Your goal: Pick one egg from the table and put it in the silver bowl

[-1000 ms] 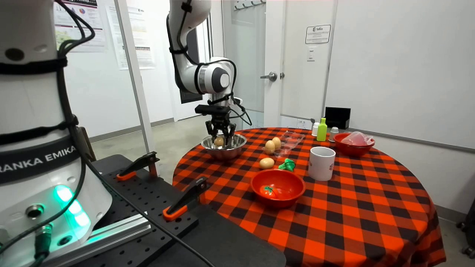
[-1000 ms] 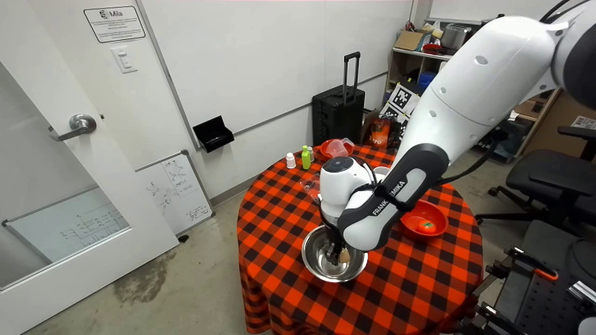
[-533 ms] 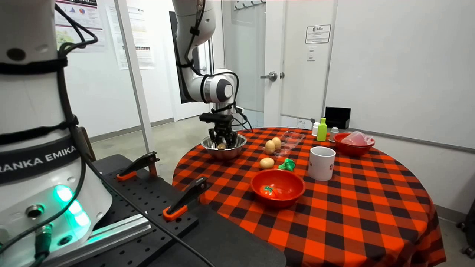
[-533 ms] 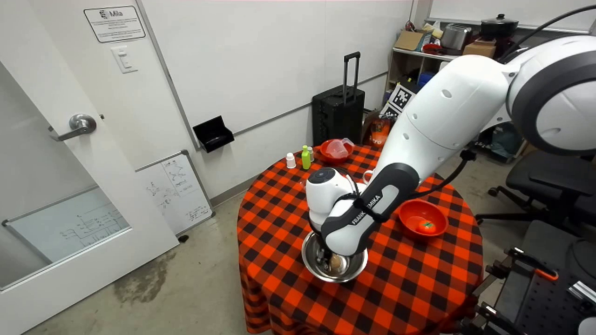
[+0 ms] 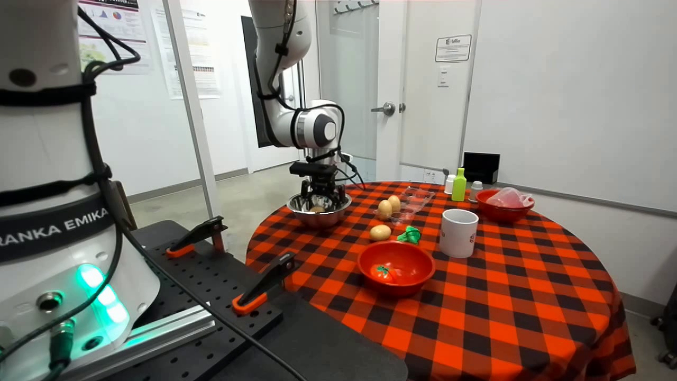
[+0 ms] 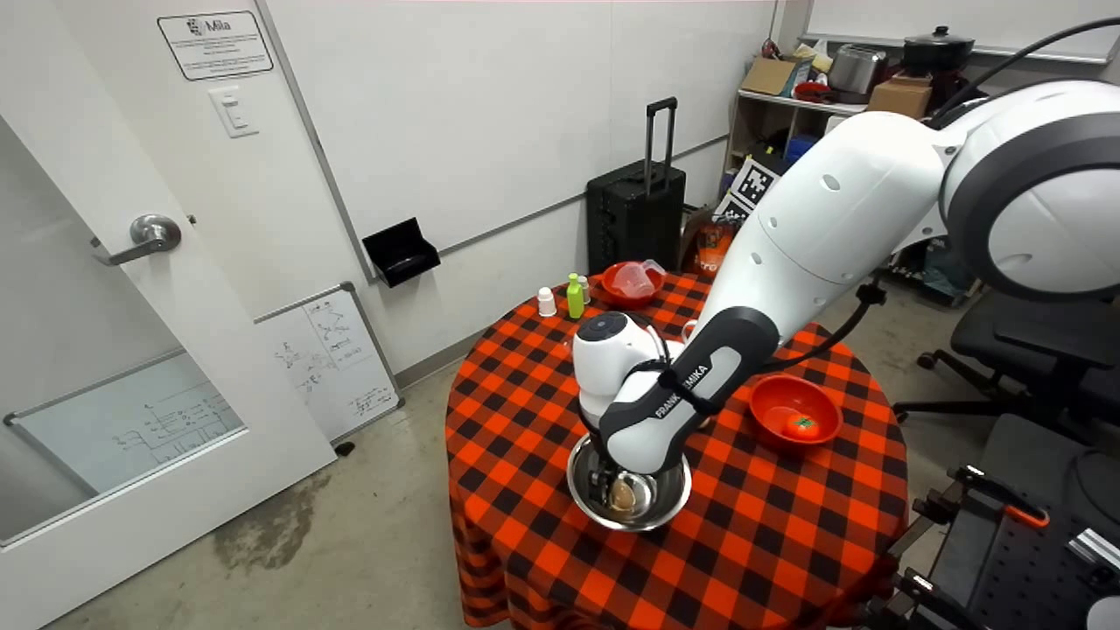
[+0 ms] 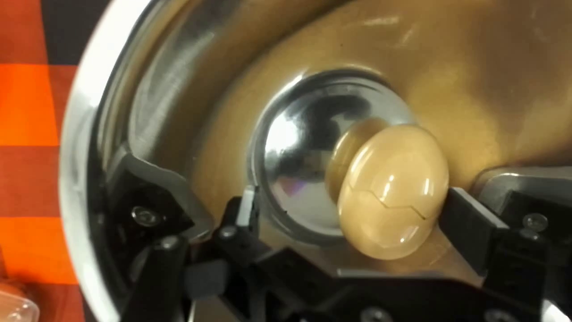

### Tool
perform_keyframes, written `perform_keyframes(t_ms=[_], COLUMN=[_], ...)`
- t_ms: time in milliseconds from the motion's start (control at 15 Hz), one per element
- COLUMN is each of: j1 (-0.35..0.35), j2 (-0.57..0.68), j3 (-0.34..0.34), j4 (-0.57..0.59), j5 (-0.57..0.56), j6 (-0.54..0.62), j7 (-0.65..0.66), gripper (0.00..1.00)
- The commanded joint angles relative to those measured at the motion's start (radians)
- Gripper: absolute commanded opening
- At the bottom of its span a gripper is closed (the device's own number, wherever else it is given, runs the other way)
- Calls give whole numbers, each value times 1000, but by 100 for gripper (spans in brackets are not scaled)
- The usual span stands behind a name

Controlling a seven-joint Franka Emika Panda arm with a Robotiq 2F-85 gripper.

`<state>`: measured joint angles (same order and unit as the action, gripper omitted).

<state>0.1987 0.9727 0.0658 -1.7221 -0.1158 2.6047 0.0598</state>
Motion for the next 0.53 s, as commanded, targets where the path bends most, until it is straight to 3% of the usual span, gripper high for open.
perform_keyframes(t_ms=[0,200,467], j1=[-18,-36,-113], j2=[-81,-189,-364], j3=[8,11,67], j4=[-84,-208,-410], j5=[25,24,50], j6=[16,75,175], j7=[-6,-12,-72], gripper=[100,100,100])
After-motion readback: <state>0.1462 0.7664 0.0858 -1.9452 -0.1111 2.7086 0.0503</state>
